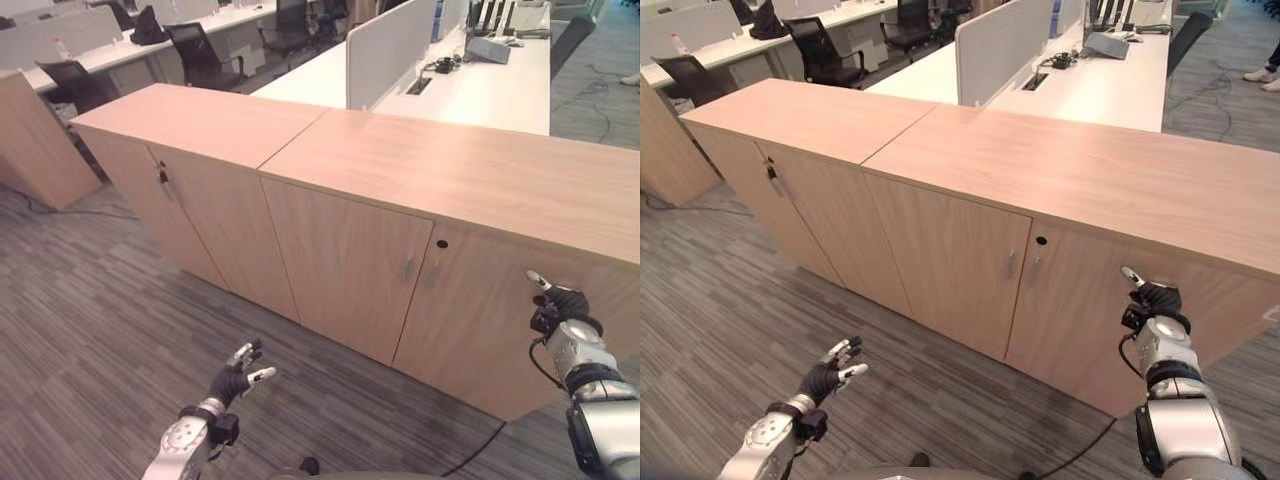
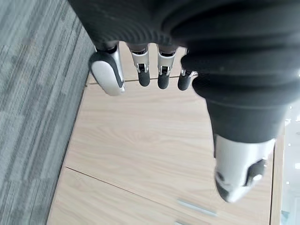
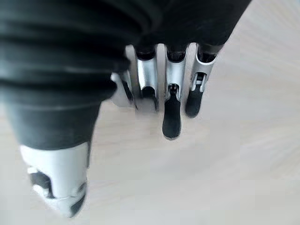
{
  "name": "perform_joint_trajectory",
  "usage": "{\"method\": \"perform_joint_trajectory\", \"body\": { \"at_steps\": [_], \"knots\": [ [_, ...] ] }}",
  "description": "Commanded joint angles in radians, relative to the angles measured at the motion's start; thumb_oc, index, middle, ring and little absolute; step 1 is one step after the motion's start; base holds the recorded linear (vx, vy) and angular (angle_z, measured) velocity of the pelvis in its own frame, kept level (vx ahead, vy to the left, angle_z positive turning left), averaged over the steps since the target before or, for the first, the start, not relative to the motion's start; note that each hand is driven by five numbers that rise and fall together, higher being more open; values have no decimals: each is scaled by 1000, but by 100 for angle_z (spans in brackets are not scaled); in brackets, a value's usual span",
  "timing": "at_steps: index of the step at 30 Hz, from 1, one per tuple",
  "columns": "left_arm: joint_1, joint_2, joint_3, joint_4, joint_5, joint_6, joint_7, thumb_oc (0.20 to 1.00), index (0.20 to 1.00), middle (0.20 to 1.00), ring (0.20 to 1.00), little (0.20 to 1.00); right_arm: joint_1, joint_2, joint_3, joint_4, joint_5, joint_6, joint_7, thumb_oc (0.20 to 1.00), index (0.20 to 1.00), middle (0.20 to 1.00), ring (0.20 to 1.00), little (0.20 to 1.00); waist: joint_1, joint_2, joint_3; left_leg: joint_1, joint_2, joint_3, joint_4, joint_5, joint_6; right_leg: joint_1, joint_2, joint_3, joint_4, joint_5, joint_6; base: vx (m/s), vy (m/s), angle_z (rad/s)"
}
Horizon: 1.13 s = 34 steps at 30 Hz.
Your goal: Put the empty folder in the office cabinet
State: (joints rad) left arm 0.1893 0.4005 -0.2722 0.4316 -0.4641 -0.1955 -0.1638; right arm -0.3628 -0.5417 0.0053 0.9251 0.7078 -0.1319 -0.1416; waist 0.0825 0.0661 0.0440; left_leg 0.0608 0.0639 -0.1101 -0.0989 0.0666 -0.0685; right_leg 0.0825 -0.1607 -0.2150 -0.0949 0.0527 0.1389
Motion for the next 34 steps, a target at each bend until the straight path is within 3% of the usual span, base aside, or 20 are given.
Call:
{"method": "perform_joint_trajectory", "body": {
  "at_steps": [1, 8, 15, 34],
  "knots": [
    [-30, -3, 71, -1, 15, -40, 31, 1000, 1000, 1000, 1000, 1000, 158, 136, -7, -295, -51, -103, 41, 1000, 1000, 1000, 1000, 1000, -18, -59, 20, 54, 31, 46, 27, -95, -26, 70, -57, -23, 21, -42, 51, 32, -10, -9],
    [-14, -52, 133, 10, 55, -44, 33, 1000, 1000, 1000, 1000, 1000, 482, 283, 67, -418, -230, -68, 129, 1000, 1000, 1000, 1000, 1000, -85, -61, 20, 58, 37, 74, 28, -92, -26, 45, -61, 15, 27, -32, 48, 5, -4, -20],
    [-18, -56, 126, 5, 75, -46, 35, 1000, 1000, 1000, 1000, 1000, 539, 264, 148, -395, -352, -31, 174, 1000, 1000, 1000, 1000, 1000, -124, -66, 24, 67, 48, 109, 28, -93, -32, 29, -53, 53, 29, -32, 42, -4, -2, -16],
    [5, -65, 125, 15, 94, -41, 54, 1000, 1000, 1000, 1000, 1000, 496, 247, 144, -331, -330, -27, 158, 1000, 1000, 1000, 1000, 1000, -123, -64, 25, 102, 78, 152, 31, -98, -42, 35, -26, 77, 26, -40, 35, 6, -11, -10]
  ]
}}
